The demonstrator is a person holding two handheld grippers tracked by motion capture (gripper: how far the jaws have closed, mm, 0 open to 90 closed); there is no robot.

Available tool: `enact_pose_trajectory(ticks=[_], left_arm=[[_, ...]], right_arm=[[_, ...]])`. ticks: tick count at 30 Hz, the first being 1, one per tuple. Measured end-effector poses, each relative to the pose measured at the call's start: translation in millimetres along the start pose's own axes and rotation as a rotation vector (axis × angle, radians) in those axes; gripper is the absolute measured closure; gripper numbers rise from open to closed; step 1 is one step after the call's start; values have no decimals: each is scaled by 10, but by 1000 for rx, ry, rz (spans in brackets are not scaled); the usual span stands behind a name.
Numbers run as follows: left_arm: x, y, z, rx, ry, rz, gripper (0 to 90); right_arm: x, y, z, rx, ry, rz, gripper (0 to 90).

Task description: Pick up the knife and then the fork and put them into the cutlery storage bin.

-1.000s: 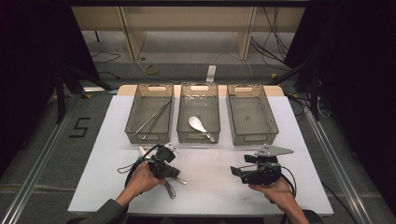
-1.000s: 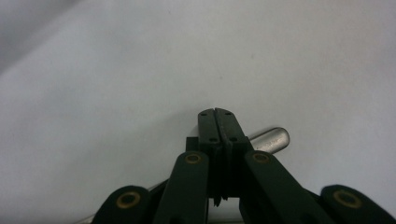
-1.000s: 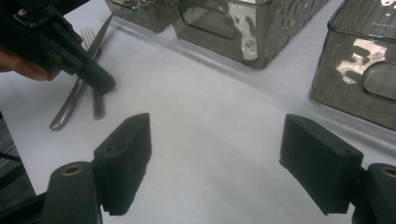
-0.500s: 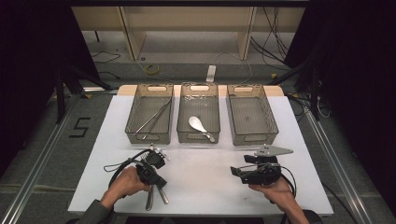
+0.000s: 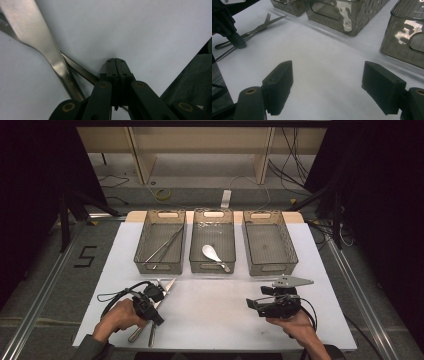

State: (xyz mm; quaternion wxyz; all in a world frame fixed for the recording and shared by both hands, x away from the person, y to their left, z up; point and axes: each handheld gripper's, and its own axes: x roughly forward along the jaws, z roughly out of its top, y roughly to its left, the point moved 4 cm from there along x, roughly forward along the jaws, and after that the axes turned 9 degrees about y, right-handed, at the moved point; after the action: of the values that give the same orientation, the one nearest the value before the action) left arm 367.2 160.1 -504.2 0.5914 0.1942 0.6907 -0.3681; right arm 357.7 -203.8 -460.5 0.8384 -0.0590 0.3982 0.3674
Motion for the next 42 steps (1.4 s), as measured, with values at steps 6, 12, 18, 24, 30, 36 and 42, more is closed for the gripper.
enact_pose_trajectory(ticks=[6, 12, 18, 24, 30, 36, 42], left_arm=[[-25, 82, -54, -15, 29, 18, 894], [-47, 177, -123, -46, -1, -2, 894], [-79, 250, -179, -70, 20, 53, 894], [-115, 356, -259, -113, 27, 81, 894], [-147, 383, -273, -121, -6, 72, 892], [-413, 359, -275, -111, -136, 60, 758], [-603, 455, -359, -152, -227, 159, 462]], right_arm=[[-1, 6, -1, -3, 2, 1, 258], [3, 9, 3, -4, 1, 6, 257], [1, 11, 2, -7, -1, 9, 257], [8, 11, 3, -6, 2, 8, 258], [17, 19, 7, -9, 4, 10, 257], [21, 18, 9, -6, 5, 14, 257], [23, 18, 9, -7, 5, 14, 257]])
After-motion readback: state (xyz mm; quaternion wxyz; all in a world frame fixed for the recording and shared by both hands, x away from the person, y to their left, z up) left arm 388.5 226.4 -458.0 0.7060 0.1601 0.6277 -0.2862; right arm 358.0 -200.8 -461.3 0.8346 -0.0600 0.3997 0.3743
